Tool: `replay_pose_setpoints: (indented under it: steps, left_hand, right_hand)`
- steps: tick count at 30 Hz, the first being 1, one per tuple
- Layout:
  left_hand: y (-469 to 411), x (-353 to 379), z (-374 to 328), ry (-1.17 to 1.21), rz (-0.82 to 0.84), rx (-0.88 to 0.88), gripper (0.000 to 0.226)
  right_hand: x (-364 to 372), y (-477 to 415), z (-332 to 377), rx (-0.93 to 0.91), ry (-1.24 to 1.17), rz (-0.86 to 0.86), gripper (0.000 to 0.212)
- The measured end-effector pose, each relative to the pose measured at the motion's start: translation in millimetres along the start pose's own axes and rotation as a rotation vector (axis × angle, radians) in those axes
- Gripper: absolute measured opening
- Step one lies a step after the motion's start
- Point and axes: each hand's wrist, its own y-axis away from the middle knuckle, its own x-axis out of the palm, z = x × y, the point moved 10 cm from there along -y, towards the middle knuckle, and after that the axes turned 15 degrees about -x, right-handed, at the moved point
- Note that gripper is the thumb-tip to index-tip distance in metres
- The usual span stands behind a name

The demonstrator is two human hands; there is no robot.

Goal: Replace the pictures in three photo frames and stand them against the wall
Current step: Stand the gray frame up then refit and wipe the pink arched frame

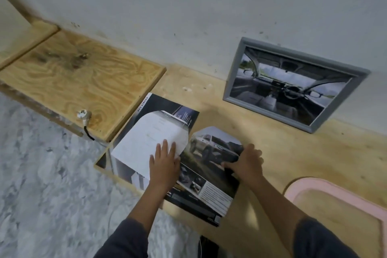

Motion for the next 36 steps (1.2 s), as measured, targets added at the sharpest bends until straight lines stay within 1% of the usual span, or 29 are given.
replay_pose_setpoints:
  steps: [3, 5, 7, 9, 12, 14, 15, 16, 17, 18, 19, 20, 21, 22, 23, 24, 26, 27, 28, 29, 30, 31, 32, 33, 34, 35, 36]
  left_hand:
    - [-1, 2, -1, 0.007, -0.011, -0.003, 0.056]
    - [-1, 2, 1, 0.022, -0.022, -0.004, 0.058]
    - [0, 2, 1, 0.046, -0.036, -0.003, 0.059]
    - [1, -1, 2, 0.057, -0.053, -0.006, 0.060]
    - [-1, -3, 5, 0.075, -0.029, -0.036, 0.060]
    - [2, -18, 0, 0.103, -0.078, -0.046, 0.057]
    - [7, -34, -8, 0.171, -0.128, -0.033, 0.055]
    - [15, -53, -22, 0.289, -0.160, -0.008, 0.051]
    - [25, -72, -38, 0.461, -0.137, 0.005, 0.046]
    - [38, -87, -55, 0.673, -0.033, -0.008, 0.040]
    - [53, -94, -76, 0.901, 0.159, -0.037, 0.036]
    - [74, -98, -103, 1.123, 0.399, -0.040, 0.039]
    - [97, -103, -131, 1.315, 0.622, -0.017, 0.048]
    - [119, -111, -152, 1.485, 0.792, 0.019, 0.055]
    - [137, -119, -168, 1.621, 0.898, 0.051, 0.056]
    - [152, -122, -178, 1.703, 0.965, 0.063, 0.052]
    - [176, -115, -192, 1.701, 0.996, 0.079, 0.039]
    - [184, -105, -196, 1.669, 0.990, 0.079, 0.034]
    - [192, -94, -200, 1.651, 0.995, 0.075, 0.030]
    - [196, -82, -203, 1.647, 1.002, 0.071, 0.029]
    - [201, -70, -206, 1.657, 1.020, 0.068, 0.027]
    - [206, -58, -209, 1.656, 1.035, 0.067, 0.026]
    - [213, -44, -211, 1.626, 1.051, 0.067, 0.026]
    - [218, -28, -214, 1.559, 1.054, 0.061, 0.027]
    - [225, -10, -215, 1.470, 1.044, 0.045, 0.027]
    - [228, 10, -215, 1.366, 1.011, 0.023, 0.027]
    - [228, 29, -215, 1.263, 0.954, 0.012, 0.026]
  right_hand:
    - [-2, 2, -1, 0.007, -0.069, -0.036, 0.077]
    - [-6, 3, 2, -0.056, -0.050, -0.059, 0.060]
    - [-11, 4, 5, -0.104, -0.168, -0.058, 0.043]
    - [-18, 4, 5, -0.103, -0.324, -0.028, 0.034]
    - [-42, 8, 10, -0.125, -0.423, -0.023, 0.012]
    - [-70, 16, 23, -0.191, -0.479, -0.073, 0.008]
    - [-87, 22, 32, -0.239, -0.491, -0.112, 0.007]
    - [-106, 31, 43, -0.306, -0.483, -0.167, 0.002]
    - [-128, 42, 57, -0.399, -0.446, -0.238, 0.006]
    - [-151, 58, 73, -0.525, -0.375, -0.331, 0.013]
    - [-171, 78, 90, -0.682, -0.281, -0.428, 0.014]
    - [-183, 98, 105, -0.834, -0.184, -0.486, 0.009]
    - [-186, 117, 115, -0.956, -0.092, -0.504, 0.010]
    - [-185, 131, 120, -1.035, -0.011, -0.478, 0.017]
    - [-179, 141, 119, -1.083, 0.040, -0.400, 0.024]
    - [-172, 147, 114, -1.110, 0.081, -0.315, 0.029]
    - [-163, 163, 92, -1.145, 0.131, -0.178, 0.040]
    - [-163, 168, 74, -1.128, 0.126, -0.137, 0.044]
    - [-167, 173, 52, -1.086, 0.101, -0.137, 0.047]
    - [-177, 174, 25, -1.009, 0.068, -0.196, 0.050]
    - [-191, 175, -5, -0.897, 0.035, -0.300, 0.052]
    - [-206, 176, -39, -0.746, 0.001, -0.421, 0.055]
    - [-216, 176, -76, -0.556, -0.062, -0.490, 0.058]
    - [-216, 175, -113, -0.355, -0.200, -0.475, 0.061]
    - [-206, 174, -147, -0.192, -0.400, -0.418, 0.062]
    - [-192, 175, -173, -0.083, -0.584, -0.346, 0.058]
    - [-183, 178, -193, -0.023, -0.675, -0.311, 0.051]
